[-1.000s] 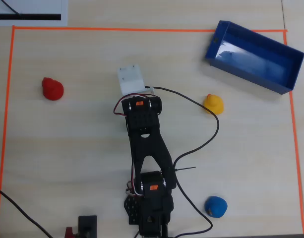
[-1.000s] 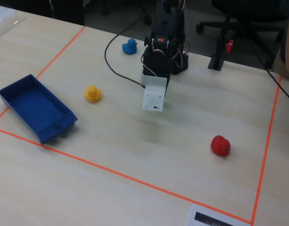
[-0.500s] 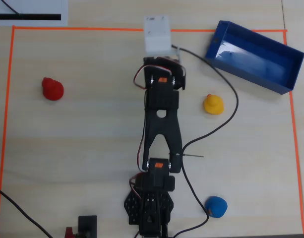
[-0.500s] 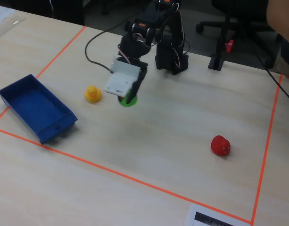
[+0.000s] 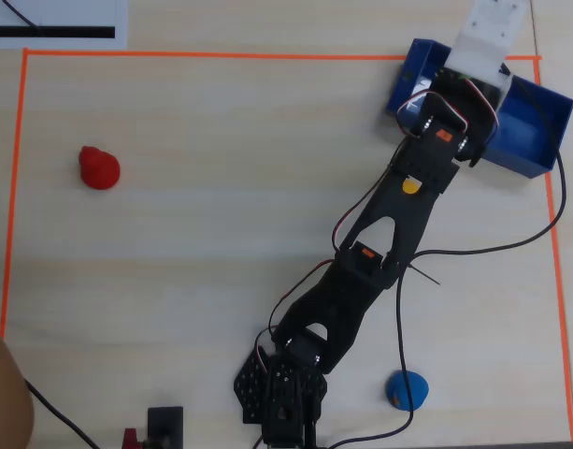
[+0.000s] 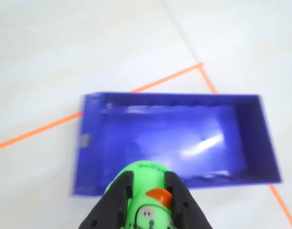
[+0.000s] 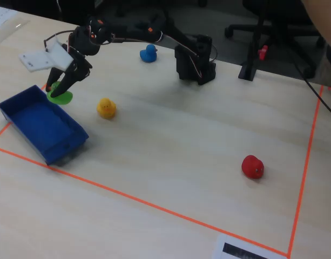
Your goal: Grasp green duck and put it into box.
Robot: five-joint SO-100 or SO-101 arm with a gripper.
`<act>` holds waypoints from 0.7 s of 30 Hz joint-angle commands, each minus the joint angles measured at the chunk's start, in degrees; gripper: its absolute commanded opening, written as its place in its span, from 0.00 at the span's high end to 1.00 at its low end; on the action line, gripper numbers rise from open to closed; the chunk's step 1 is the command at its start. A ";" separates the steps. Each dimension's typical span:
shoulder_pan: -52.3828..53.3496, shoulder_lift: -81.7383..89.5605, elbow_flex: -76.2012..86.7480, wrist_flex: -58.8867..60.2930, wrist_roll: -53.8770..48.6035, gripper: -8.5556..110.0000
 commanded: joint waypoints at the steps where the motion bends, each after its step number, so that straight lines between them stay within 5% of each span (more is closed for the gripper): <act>1: 0.26 -5.80 -9.40 -5.62 1.58 0.93; 9: -0.62 -19.95 -16.00 -21.18 4.92 0.92; 21: -1.32 -27.07 -18.46 -22.59 2.11 0.84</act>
